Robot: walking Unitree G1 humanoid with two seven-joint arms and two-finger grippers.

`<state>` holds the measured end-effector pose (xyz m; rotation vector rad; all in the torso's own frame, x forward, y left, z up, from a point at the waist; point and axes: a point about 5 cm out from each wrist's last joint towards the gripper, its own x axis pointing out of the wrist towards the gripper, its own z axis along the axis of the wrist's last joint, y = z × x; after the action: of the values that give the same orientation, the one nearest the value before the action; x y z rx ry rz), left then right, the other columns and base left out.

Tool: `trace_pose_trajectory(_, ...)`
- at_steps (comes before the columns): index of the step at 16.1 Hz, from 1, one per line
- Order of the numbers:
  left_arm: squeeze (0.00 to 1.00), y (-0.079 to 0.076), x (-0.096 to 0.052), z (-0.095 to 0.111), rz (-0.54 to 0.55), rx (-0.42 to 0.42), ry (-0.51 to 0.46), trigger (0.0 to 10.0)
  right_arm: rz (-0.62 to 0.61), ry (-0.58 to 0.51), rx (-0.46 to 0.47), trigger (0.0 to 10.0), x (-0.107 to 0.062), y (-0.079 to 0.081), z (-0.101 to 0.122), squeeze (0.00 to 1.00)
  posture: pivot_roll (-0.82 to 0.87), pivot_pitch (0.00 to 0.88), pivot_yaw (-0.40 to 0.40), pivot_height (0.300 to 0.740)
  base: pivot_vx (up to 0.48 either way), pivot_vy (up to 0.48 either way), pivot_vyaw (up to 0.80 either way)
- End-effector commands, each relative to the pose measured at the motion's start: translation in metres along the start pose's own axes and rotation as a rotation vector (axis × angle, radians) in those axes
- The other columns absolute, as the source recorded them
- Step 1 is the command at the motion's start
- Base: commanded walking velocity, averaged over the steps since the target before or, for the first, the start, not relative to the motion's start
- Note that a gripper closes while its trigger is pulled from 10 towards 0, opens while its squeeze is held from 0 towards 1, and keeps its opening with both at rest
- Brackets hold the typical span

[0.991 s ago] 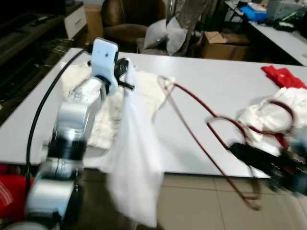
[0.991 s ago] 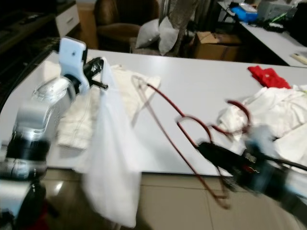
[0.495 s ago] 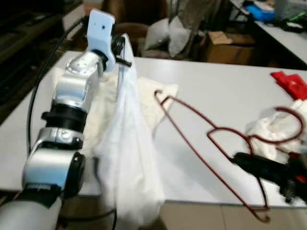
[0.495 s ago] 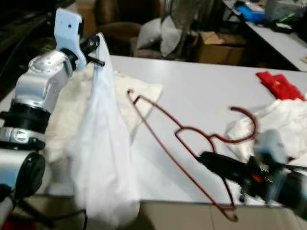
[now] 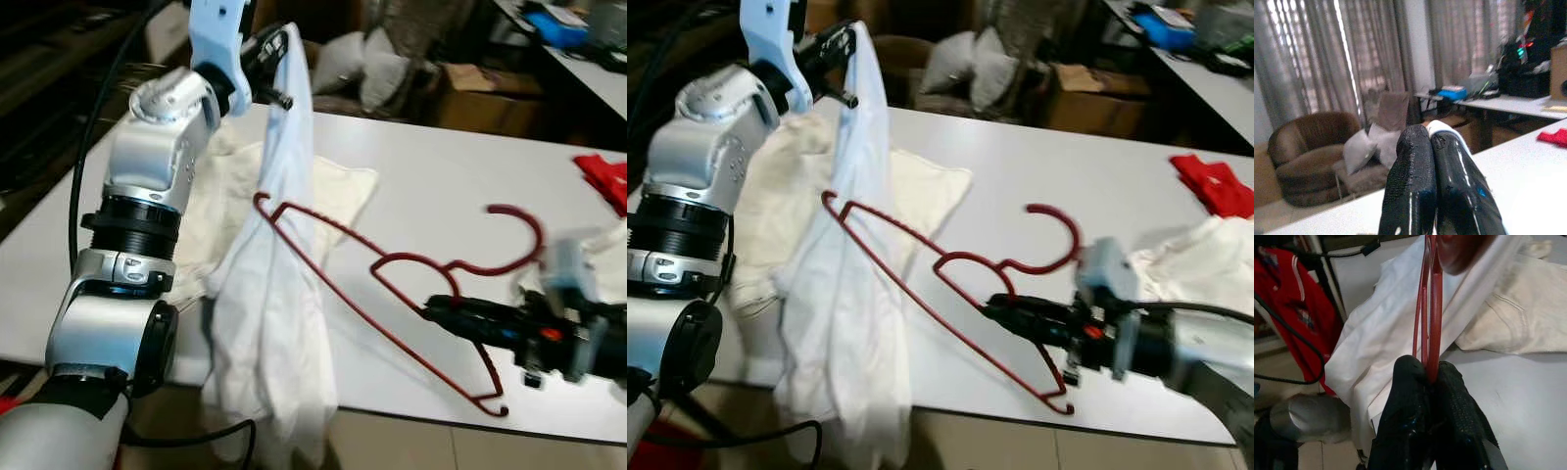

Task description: Hang hanger

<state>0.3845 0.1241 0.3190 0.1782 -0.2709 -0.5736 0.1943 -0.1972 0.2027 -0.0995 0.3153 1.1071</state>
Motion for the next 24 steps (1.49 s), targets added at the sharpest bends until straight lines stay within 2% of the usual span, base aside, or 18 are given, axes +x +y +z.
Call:
trace_pose_trajectory(1,0.00,-0.010,0.003,0.018,-0.075,0.005,-0.050,10.0,-0.002,0.045,-0.036,10.0,0.004,-0.006,-0.002,0.00,0.01,0.002,-0.047,0.740,0.000,0.000,0.00)
trace_pose_trajectory(6,0.00,-0.024,-0.011,0.040,-0.257,-0.093,-0.117,10.0,-0.072,0.061,-0.146,10.0,0.031,-0.037,0.008,0.00,0.02,0.003,-0.059,0.740,0.000,0.000,0.00)
trace_pose_trajectory(8,0.00,-0.026,-0.021,0.057,-0.329,-0.148,-0.173,10.0,-0.141,0.050,-0.224,10.0,0.039,-0.058,0.021,0.00,0.03,0.001,-0.063,0.740,0.000,0.000,0.00)
trace_pose_trajectory(9,0.00,-0.023,-0.026,0.070,-0.353,-0.162,-0.219,10.0,-0.239,0.013,-0.284,10.0,0.042,-0.077,0.038,0.00,0.04,0.000,-0.068,0.740,0.000,0.000,0.00)
trace_pose_trajectory(10,0.00,-0.014,-0.032,0.093,-0.354,-0.197,-0.313,10.0,-0.466,-0.118,-0.394,10.0,0.041,-0.111,0.085,0.00,0.05,0.000,-0.070,0.740,0.000,0.000,0.00)
trace_pose_trajectory(11,0.00,-0.007,-0.036,0.104,-0.342,-0.213,-0.370,10.0,-0.598,-0.210,-0.442,10.0,0.035,-0.124,0.113,0.00,0.05,0.000,-0.070,0.740,0.000,0.000,0.00)
trace_pose_trajectory(12,0.00,0.008,-0.043,0.126,-0.286,-0.241,-0.507,10.0,-0.834,-0.450,-0.520,10.0,0.010,-0.138,0.171,0.00,0.05,0.000,-0.071,0.740,0.000,0.000,0.00)
trace_pose_trajectory(14,0.00,0.025,-0.054,0.144,-0.234,-0.295,-0.630,10.0,-0.859,-0.680,-0.527,10.0,-0.012,-0.133,0.211,0.00,0.05,0.000,-0.074,0.740,0.000,0.000,0.00)
trace_pose_trajectory(15,0.00,0.030,-0.058,0.143,-0.198,-0.279,-0.624,10.0,-0.784,-0.564,-0.578,10.0,0.005,-0.137,0.198,0.00,0.04,0.000,-0.075,0.740,0.000,0.000,0.00)
trace_pose_trajectory(16,0.00,0.030,-0.059,0.141,-0.192,-0.277,-0.615,10.0,-0.758,-0.513,-0.595,10.0,0.013,-0.139,0.190,0.00,0.04,0.000,-0.075,0.740,0.000,0.000,0.00)
trace_pose_trajectory(17,0.00,0.029,-0.058,0.134,-0.184,-0.273,-0.583,10.0,-0.692,-0.446,-0.590,10.0,0.026,-0.140,0.173,0.00,0.04,0.000,-0.074,0.740,0.000,0.000,0.00)
trace_pose_trajectory(18,0.00,0.021,-0.051,0.116,-0.175,-0.268,-0.505,10.0,-0.591,-0.343,-0.564,10.0,0.048,-0.144,0.137,0.00,0.04,0.000,-0.072,0.740,0.000,0.000,0.00)
trace_pose_trajectory(19,0.00,0.011,-0.038,0.091,-0.143,-0.261,-0.397,10.0,-0.524,-0.262,-0.513,10.0,0.061,-0.143,0.101,0.00,0.04,0.000,-0.073,0.740,0.000,0.000,0.00)
trace_pose_trajectory(20,0.00,0.006,-0.032,0.078,-0.123,-0.256,-0.343,10.0,-0.498,-0.230,-0.487,10.0,0.065,-0.141,0.086,0.00,0.04,0.000,-0.073,0.740,0.000,0.000,0.00)
trace_pose_trajectory(21,0.00,-0.006,-0.021,0.047,-0.084,-0.221,-0.214,10.0,-0.438,-0.171,-0.444,10.0,0.070,-0.134,0.054,0.00,0.04,0.000,-0.073,0.740,0.000,0.000,0.00)
trace_pose_trajectory(22,0.00,-0.020,-0.013,0.002,-0.044,-0.175,-0.049,10.0,-0.379,-0.084,-0.409,10.0,0.065,-0.120,0.021,0.00,0.03,0.002,-0.062,0.740,0.000,0.000,0.00)
trace_pose_trajectory(23,0.00,-0.026,-0.011,-0.017,-0.026,-0.159,0.013,10.0,-0.353,-0.049,-0.384,10.0,0.061,-0.113,0.008,0.00,0.03,0.002,-0.062,0.740,0.000,0.000,0.00)
trace_pose_trajectory(24,0.00,-0.033,-0.011,-0.046,0.009,-0.133,0.099,10.0,-0.309,-0.007,-0.354,10.0,0.051,-0.099,-0.009,0.00,0.02,0.006,-0.049,0.740,0.000,0.000,0.00)
